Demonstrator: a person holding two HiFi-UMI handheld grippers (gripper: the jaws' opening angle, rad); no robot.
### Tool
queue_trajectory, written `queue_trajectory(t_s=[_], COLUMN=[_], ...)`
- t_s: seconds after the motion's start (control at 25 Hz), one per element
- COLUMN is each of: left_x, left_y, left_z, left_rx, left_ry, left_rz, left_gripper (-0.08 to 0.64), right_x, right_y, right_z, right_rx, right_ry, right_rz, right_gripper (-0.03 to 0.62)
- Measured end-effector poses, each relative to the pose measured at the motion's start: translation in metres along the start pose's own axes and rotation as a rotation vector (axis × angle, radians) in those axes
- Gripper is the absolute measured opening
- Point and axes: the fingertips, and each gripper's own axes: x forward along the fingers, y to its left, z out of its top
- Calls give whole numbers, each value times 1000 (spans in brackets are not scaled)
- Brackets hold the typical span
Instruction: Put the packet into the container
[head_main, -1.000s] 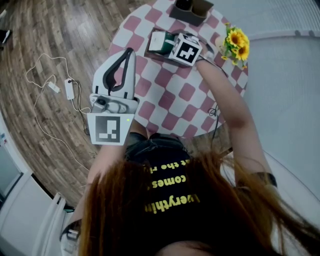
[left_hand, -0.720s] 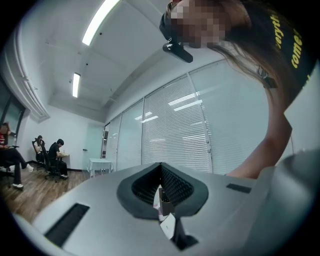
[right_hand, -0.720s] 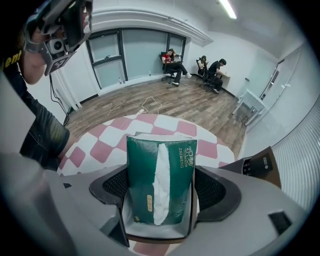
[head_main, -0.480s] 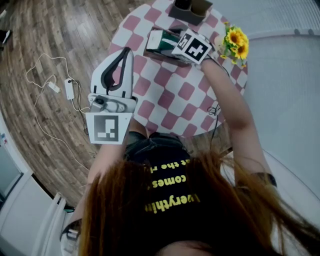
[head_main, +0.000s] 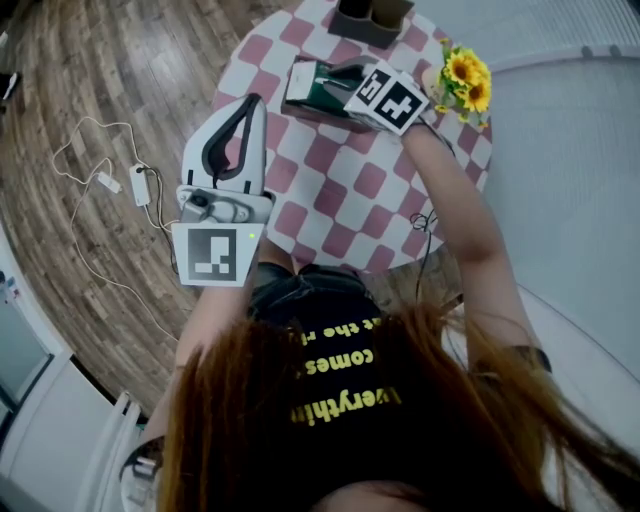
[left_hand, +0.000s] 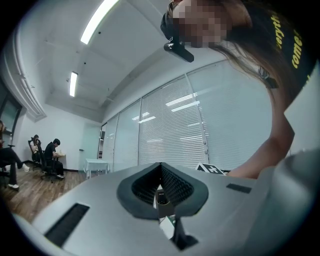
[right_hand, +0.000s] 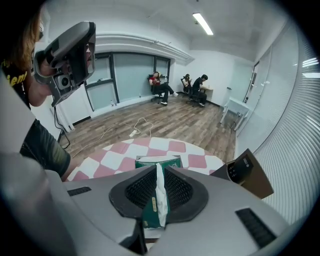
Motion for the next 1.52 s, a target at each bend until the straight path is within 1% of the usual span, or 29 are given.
queue_trajectory(t_s=[0.12, 0.24, 0.4, 0.64, 0.8, 0.92, 1.04, 1.12, 1.28, 1.52], left_x=[2, 5, 8, 10, 11, 13, 14, 13, 13, 12], left_y=[1, 1, -1, -3, -3, -3, -2, -2, -4, -10], left_z=[1, 1, 2, 2, 4, 4, 5, 4, 2, -2], left_rx=[-6, -2, 6, 1, 8, 3, 1, -3, -7, -8], left_ry=[-3, -5, -12, -7, -16, -12, -12, -10, -3, 6], left_rz=[-4, -13, -24, -29, -35, -39, -44, -47, -57, -77], left_gripper=[2, 2, 2, 2, 2, 2, 2, 2, 2, 2], right_x=[-5, -12, -25, -61, -100, -131, -157, -170, -187, -211], right_y=[-3, -6, -11, -20, -24, -22, -17, -10, 4, 21], right_z=[5, 10, 18, 39, 54, 61, 64, 64, 64, 62], right_rx=[61, 124, 173, 258, 315, 356, 368, 378, 376, 433], right_ry=[-68, -146, -255, -495, -686, -801, -853, -877, -894, -947], right_rz=[-33, -72, -155, -300, -401, -466, -519, -540, -562, -577], right_gripper=[30, 25, 25, 25, 25, 25, 25, 24, 23, 23])
